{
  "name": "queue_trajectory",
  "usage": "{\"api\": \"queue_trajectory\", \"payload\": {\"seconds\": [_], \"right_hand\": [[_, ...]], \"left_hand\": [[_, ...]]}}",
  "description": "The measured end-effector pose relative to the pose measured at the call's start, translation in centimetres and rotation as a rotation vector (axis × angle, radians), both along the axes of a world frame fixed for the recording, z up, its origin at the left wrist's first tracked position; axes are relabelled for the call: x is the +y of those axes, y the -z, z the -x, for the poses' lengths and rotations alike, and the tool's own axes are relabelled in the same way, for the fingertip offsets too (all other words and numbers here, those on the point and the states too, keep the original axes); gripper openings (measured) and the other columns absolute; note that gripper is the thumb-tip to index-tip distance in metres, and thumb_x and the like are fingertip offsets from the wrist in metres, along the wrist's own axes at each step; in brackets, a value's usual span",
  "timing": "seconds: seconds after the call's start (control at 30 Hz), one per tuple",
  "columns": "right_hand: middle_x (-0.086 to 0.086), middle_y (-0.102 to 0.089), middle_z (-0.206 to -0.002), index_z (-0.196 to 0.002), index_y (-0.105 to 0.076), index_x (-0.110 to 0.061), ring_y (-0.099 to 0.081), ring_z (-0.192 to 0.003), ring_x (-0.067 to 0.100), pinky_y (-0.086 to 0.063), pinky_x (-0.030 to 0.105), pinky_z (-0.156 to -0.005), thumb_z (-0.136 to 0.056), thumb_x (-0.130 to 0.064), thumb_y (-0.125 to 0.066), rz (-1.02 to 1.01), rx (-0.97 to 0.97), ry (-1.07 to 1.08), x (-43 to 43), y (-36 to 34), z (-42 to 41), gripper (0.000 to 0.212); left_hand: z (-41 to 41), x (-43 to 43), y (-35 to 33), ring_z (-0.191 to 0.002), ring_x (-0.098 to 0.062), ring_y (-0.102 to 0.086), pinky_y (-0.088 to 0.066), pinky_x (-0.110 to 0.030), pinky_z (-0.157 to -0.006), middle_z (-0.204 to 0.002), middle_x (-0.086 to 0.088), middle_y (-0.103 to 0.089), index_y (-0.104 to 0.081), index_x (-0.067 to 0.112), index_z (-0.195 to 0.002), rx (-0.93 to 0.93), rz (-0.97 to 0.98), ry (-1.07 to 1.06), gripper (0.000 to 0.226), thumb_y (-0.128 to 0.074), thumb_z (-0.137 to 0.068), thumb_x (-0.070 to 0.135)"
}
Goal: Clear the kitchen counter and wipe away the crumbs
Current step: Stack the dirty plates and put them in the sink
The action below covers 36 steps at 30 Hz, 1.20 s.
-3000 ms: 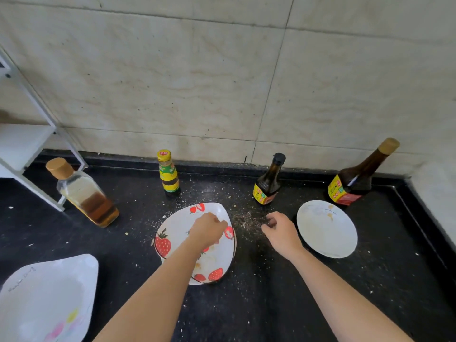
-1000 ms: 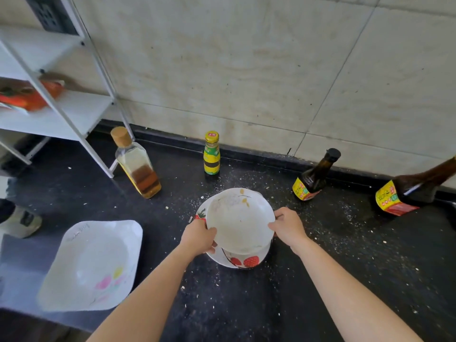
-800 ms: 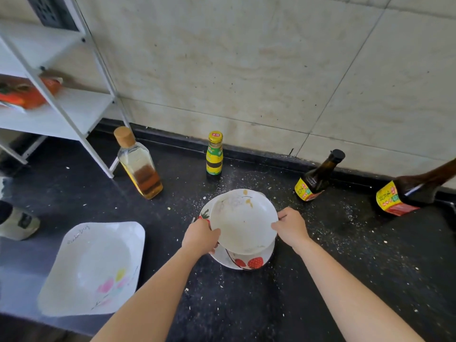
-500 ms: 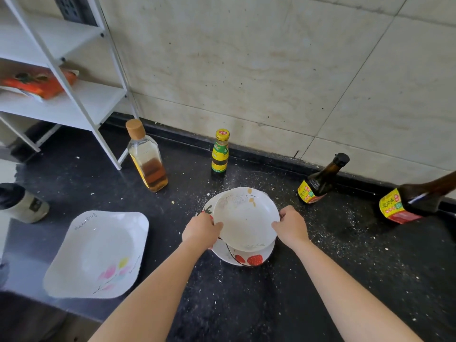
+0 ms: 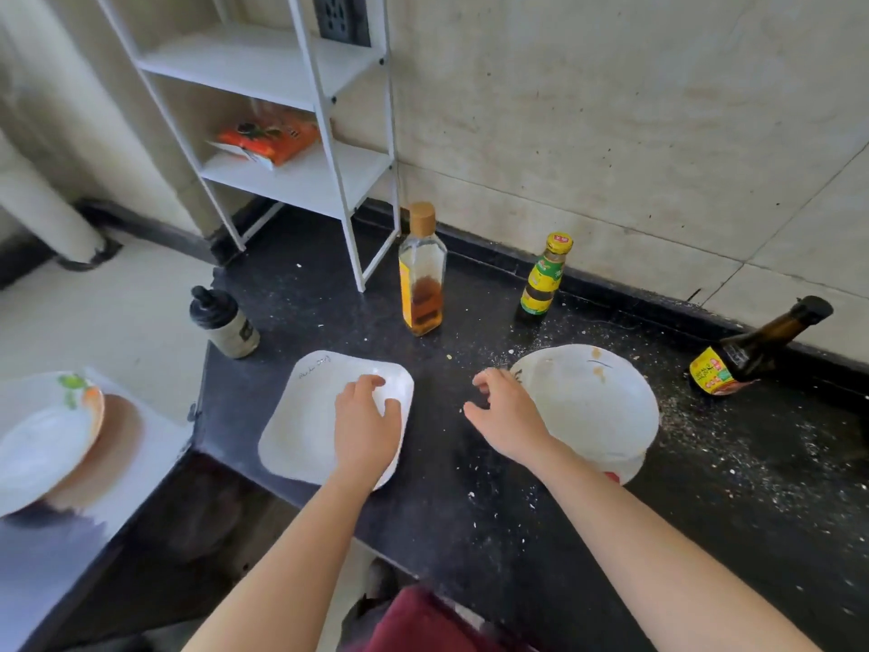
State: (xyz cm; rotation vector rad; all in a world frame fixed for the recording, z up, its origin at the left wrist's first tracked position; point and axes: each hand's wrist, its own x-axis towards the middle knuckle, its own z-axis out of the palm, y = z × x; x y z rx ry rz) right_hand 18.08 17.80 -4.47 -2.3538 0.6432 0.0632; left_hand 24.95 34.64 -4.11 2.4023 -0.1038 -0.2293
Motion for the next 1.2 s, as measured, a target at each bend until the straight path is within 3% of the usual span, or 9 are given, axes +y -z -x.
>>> {"api": "queue_trajectory", "payload": {"seconds": [0.2,0.3,0.43,0.57,0.67,0.8,0.93,1.03,1.2], "right_hand": [[0.005,-0.050,-0.124,-0.125,-0.044,-0.010,-0.053,-0.110,0.023,-0.045,0.033,-0.084,-0.089,-0.029,-0.058,-0.071,0.237,0.010,7.7,2.1,-3.8,0.043],[0.004,-0.054,-0.104,-0.108,-0.047,-0.009,-0.055,-0.090,0.022,-0.040,0.030,-0.065,-0.088,-0.025,-0.054,-0.131,0.310,0.056,10.0,3.1,-4.7,0.027],[0.002,-0.052,-0.086,-0.084,-0.042,-0.013,-0.051,-0.075,0.020,-0.042,0.028,-0.058,-0.088,-0.008,-0.042,-0.323,0.323,0.168,11.7,4.0,-5.0,0.006],[0.016,-0.057,-0.098,-0.092,-0.048,-0.001,-0.055,-0.080,0.025,-0.054,0.042,-0.074,-0.086,0.000,-0.039,-0.468,0.288,0.308,12.2,3.5,-5.2,0.011],[0.024,-0.059,-0.110,-0.104,-0.051,0.007,-0.054,-0.081,0.026,-0.051,0.038,-0.067,-0.085,0.003,-0.038,-0.515,0.247,0.356,11.3,2.6,-4.9,0.024],[0.020,-0.061,-0.107,-0.104,-0.053,0.004,-0.059,-0.083,0.024,-0.052,0.030,-0.061,-0.086,0.002,-0.042,-0.529,0.201,0.356,8.0,0.4,-3.7,0.022],[0.019,-0.064,-0.105,-0.102,-0.059,-0.002,-0.065,-0.092,0.028,-0.058,0.038,-0.075,-0.088,-0.001,-0.048,-0.519,0.174,0.357,2.7,-2.2,-0.8,0.018],[0.004,-0.070,-0.093,-0.097,-0.062,-0.016,-0.065,-0.073,0.008,-0.049,0.015,-0.047,-0.089,0.000,-0.049,-0.515,0.160,0.408,-1.8,-4.2,2.2,0.023],[0.005,-0.065,-0.105,-0.103,-0.066,-0.013,-0.062,-0.093,0.020,-0.053,0.029,-0.063,-0.089,-0.002,-0.051,-0.420,0.196,0.503,-9.4,-6.1,6.6,0.023]], "left_hand": [[-3.7,8.3,1.3,-0.135,-0.031,-0.025,-0.031,-0.047,-0.106,-0.144,-0.011,-0.035,-0.041,0.013,-0.133,0.013,-0.236,-0.078,0.049,-0.054,-0.088,0.024],[-5.2,11.0,2.2,-0.138,-0.034,-0.018,-0.023,-0.049,-0.111,-0.149,-0.015,-0.026,-0.031,0.010,-0.140,0.121,-0.240,-0.103,0.059,-0.054,-0.087,0.024],[-6.1,12.1,2.6,-0.131,-0.036,-0.035,-0.036,-0.049,-0.104,-0.144,-0.017,-0.037,-0.022,0.009,-0.144,0.289,-0.083,-0.122,0.063,-0.052,-0.090,0.021],[-6.7,11.8,2.1,-0.120,-0.035,-0.049,-0.047,-0.045,-0.094,-0.141,-0.016,-0.041,-0.019,0.009,-0.145,0.423,0.024,-0.137,0.063,-0.048,-0.092,0.024],[-7.3,11.0,1.3,-0.117,-0.032,-0.052,-0.047,-0.037,-0.084,-0.140,-0.015,-0.043,-0.022,0.007,-0.146,0.454,0.000,-0.141,0.062,-0.047,-0.092,0.026],[-7.8,9.5,0.4,-0.089,-0.028,-0.058,-0.043,-0.033,-0.066,-0.095,-0.010,-0.061,-0.056,0.003,-0.108,0.407,0.001,-0.008,0.030,-0.049,-0.088,0.023],[-6.9,5.6,-1.1,-0.057,-0.016,-0.041,-0.027,-0.027,-0.049,-0.063,0.000,-0.043,-0.042,0.011,-0.068,0.380,0.017,0.129,0.022,-0.049,-0.086,0.021],[-5.1,1.1,-2.3,-0.063,-0.017,-0.051,-0.041,-0.027,-0.053,-0.072,-0.003,-0.054,-0.052,0.009,-0.081,0.401,0.011,0.272,0.011,-0.048,-0.087,0.017],[-2.2,-6.3,-3.5,-0.088,-0.025,-0.067,-0.058,-0.039,-0.078,-0.101,-0.009,-0.065,-0.055,0.011,-0.104,0.506,0.069,0.465,0.016,-0.052,-0.088,0.012]]}}
